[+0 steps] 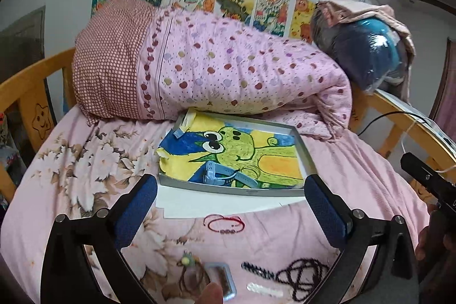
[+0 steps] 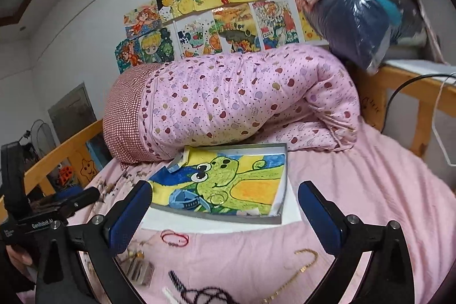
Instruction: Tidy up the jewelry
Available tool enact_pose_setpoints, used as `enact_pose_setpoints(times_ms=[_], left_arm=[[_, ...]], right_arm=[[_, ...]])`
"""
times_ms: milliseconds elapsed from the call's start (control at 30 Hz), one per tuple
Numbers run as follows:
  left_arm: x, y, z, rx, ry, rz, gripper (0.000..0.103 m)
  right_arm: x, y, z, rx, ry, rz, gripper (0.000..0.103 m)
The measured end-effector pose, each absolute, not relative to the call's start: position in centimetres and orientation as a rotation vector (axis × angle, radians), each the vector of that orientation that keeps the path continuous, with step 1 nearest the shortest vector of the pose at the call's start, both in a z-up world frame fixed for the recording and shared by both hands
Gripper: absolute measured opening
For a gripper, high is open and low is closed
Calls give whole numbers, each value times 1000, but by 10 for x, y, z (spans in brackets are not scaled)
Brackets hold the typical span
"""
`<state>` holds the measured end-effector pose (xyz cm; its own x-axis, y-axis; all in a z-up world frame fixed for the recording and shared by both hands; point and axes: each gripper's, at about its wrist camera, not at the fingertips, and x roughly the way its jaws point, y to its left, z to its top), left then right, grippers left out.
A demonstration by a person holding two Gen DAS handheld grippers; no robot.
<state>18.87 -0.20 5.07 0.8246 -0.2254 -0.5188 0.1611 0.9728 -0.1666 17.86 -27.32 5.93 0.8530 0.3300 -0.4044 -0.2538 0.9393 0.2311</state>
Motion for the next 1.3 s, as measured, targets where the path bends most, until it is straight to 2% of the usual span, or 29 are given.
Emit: enact_pose_setpoints(times_ms=[300, 567, 1167, 1233, 1300], left_arm=[[123, 7, 48, -65, 502, -227, 101], [81, 8, 6, -4, 594, -281, 101], [94, -46, -73, 107, 837, -453, 101], [101, -49, -76, 90, 848, -455, 100], [109, -53, -78, 73, 858, -450, 99]], right_arm=[[119, -276, 48, 72, 515, 298, 103], [90, -277, 3, -4, 717, 299, 103], [124, -307, -60, 12, 973, 330, 103], [128, -306, -62, 7, 971, 342, 100], [134, -303, -66, -15, 973, 357, 91]])
